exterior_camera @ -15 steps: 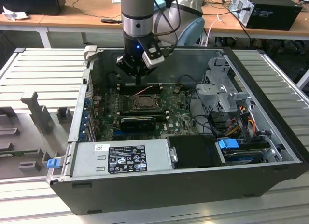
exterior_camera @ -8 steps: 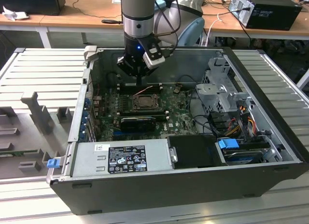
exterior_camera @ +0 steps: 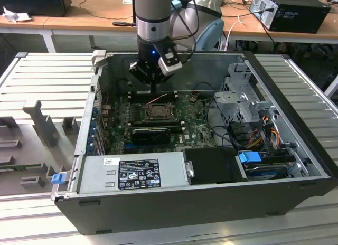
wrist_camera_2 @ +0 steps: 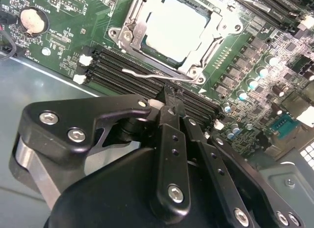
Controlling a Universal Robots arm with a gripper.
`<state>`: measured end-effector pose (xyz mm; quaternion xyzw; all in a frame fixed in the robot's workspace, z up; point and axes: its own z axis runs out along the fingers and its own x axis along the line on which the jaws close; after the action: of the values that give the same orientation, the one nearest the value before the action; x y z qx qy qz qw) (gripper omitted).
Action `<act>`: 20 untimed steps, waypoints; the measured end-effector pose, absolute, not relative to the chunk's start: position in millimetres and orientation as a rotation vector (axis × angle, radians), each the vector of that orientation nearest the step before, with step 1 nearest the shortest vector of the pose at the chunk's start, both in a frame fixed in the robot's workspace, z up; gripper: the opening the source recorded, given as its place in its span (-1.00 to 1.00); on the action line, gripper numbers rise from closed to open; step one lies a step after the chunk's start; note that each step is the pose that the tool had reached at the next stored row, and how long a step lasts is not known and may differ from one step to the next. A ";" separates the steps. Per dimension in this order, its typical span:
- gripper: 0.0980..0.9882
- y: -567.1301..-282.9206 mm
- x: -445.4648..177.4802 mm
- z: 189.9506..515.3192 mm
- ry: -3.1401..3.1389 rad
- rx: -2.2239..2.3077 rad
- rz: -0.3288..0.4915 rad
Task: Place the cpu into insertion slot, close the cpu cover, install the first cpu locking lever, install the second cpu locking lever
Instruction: 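Install the first cpu locking lever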
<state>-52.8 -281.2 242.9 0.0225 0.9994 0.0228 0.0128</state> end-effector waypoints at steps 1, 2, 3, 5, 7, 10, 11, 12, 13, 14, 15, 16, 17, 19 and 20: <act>-0.98 -281.2 -52.2 242.7 3.114 0.070 0.071; -0.98 -281.2 -51.9 242.7 3.114 0.070 0.071; -0.98 -281.2 -51.8 242.7 3.114 0.070 0.071; -0.98 -281.2 -51.4 242.6 3.114 0.070 0.071; -0.98 -281.2 -51.1 242.4 3.114 0.070 0.071; -0.98 -281.2 -50.5 242.3 3.114 0.070 0.071; -0.98 -281.2 -50.3 242.2 3.114 0.070 0.071; -0.98 -281.2 -49.8 242.2 3.114 0.070 0.071; -0.98 -281.2 -49.5 242.1 3.114 0.070 0.071; -0.98 -281.2 -49.3 242.1 3.114 0.070 0.071; -0.98 -281.2 -48.6 242.0 3.114 0.070 0.071; -0.98 -281.2 -47.9 241.7 3.114 0.070 0.071; -0.98 -281.2 -47.7 241.5 3.115 0.070 0.071; -0.98 -281.2 -47.1 240.7 3.114 0.070 0.071; -0.98 -281.2 -46.8 240.1 3.114 0.070 0.071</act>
<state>-46.8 -281.2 240.1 0.0225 0.9994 0.0228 0.0128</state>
